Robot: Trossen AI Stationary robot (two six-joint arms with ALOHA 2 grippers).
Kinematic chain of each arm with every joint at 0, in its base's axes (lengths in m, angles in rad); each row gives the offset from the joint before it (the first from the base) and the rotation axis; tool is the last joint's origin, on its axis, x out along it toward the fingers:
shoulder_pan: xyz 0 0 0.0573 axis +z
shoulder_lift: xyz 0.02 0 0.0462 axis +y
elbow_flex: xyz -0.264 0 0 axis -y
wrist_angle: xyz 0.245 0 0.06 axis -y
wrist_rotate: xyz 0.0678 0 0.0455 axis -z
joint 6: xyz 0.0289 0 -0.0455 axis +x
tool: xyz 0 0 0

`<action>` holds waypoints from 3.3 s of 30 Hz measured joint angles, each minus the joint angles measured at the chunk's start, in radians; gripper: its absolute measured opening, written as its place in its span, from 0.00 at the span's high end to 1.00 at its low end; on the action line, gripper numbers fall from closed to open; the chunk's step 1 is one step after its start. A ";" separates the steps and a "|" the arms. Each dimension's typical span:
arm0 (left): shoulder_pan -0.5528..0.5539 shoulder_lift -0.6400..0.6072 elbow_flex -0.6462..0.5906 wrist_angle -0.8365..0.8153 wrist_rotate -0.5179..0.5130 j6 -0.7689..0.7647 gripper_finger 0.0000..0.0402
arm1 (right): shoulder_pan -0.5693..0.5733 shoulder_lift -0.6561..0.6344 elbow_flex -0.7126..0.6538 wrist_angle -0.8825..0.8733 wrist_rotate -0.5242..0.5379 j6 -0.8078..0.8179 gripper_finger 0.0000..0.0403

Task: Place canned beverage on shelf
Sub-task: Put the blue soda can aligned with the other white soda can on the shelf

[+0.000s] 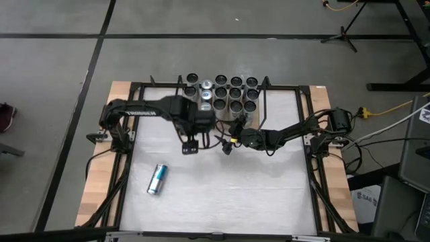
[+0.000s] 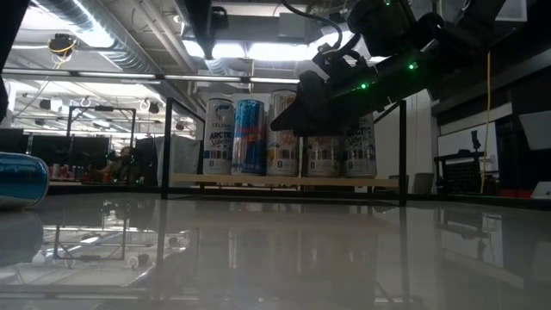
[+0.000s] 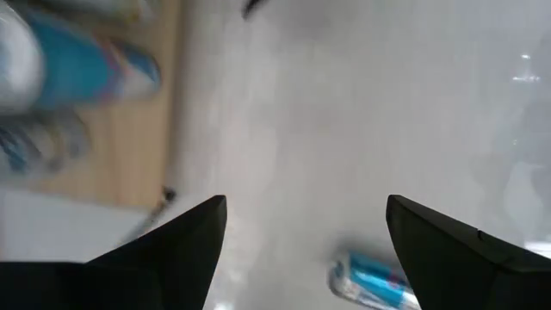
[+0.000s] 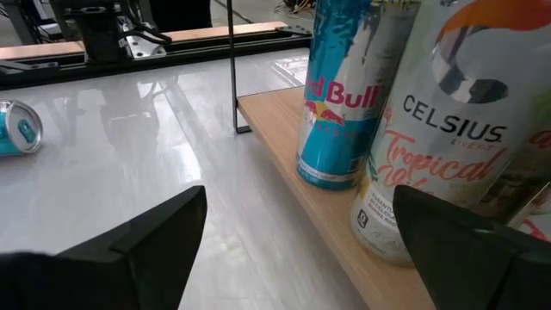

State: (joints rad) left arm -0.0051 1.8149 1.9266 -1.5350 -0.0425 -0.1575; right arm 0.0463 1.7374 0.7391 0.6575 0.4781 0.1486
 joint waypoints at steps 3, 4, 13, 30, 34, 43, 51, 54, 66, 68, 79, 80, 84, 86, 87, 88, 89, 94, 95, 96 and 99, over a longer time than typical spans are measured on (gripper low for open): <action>-0.042 -0.016 -0.040 -0.036 -0.031 -0.118 0.23 | 0.000 0.000 0.000 0.000 0.000 0.000 0.10; -0.054 -0.031 -0.067 -0.036 -0.050 -0.162 0.23 | 0.000 0.000 0.000 0.000 0.000 0.000 0.10; -0.168 -0.247 -0.445 -0.007 -0.044 -0.613 0.23 | 0.000 0.000 0.000 0.002 0.000 -0.001 0.10; -0.348 -0.361 -0.886 0.278 0.052 -1.311 0.23 | 0.000 0.000 0.000 0.000 -0.027 -0.001 0.10; -0.373 -0.361 -0.948 0.423 0.061 -1.334 0.23 | 0.000 0.000 0.000 0.000 -0.027 -0.001 0.10; -0.402 -0.360 -1.079 0.604 0.060 -1.388 0.23 | 0.000 0.000 0.000 0.000 -0.039 -0.001 0.10; -0.404 -0.360 -1.146 0.697 0.063 -1.386 0.24 | 0.000 0.000 0.000 -0.001 -0.045 -0.001 0.10; -0.404 -0.360 -1.161 0.727 0.072 -1.386 0.29 | 0.000 0.000 0.000 -0.001 -0.045 -0.001 0.10; -0.403 -0.360 -1.170 0.953 -0.040 -1.348 0.48 | 0.000 0.000 0.000 -0.001 -0.045 -0.001 0.10; -0.398 -0.360 -1.170 1.048 -0.116 -1.306 0.48 | 0.000 0.000 0.000 -0.001 -0.045 -0.001 0.10; -0.314 -0.360 -1.170 1.435 -0.673 -0.851 0.47 | -0.001 0.000 0.000 -0.001 -0.125 -0.013 0.10; -0.308 -0.360 -1.170 1.457 -0.711 -0.808 0.47 | -0.001 0.000 0.000 -0.002 -0.148 -0.023 0.10; -0.286 -0.360 -1.170 1.535 -0.808 -0.664 0.47 | -0.001 0.000 0.000 0.000 -0.257 -0.027 0.10; -0.273 -0.360 -1.170 1.579 -0.819 -0.601 0.47 | -0.001 0.000 0.000 0.000 -0.306 -0.026 0.10; -0.268 -0.360 -1.170 1.602 -0.819 -0.571 0.47 | -0.001 0.000 0.000 0.000 -0.324 -0.026 0.10; -0.263 -0.360 -1.170 1.629 -0.819 -0.539 0.47 | -0.001 0.000 0.000 0.000 -0.341 -0.026 0.10; -0.259 -0.360 -1.170 1.655 -0.819 -0.509 0.47 | -0.001 0.000 0.000 0.001 -0.358 -0.026 0.10; -0.244 -0.360 -1.170 1.783 -0.817 -0.368 0.47 | -0.001 -0.001 0.000 0.059 -0.404 -0.024 0.10; -0.242 -0.360 -1.170 1.807 -0.815 -0.346 0.47 | -0.001 -0.001 0.000 0.076 -0.405 -0.023 0.10; -0.241 -0.360 -1.170 1.830 -0.810 -0.325 0.47 | -0.001 -0.001 0.000 0.092 -0.404 -0.021 0.10; -0.241 -0.360 -1.170 1.883 -0.808 -0.265 0.47 | -0.001 -0.001 0.000 0.151 -0.392 0.016 0.10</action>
State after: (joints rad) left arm -0.2459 1.4548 0.7570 0.3482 -0.8501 -0.4222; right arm 0.0452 1.7366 0.7395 0.8081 0.0864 0.1650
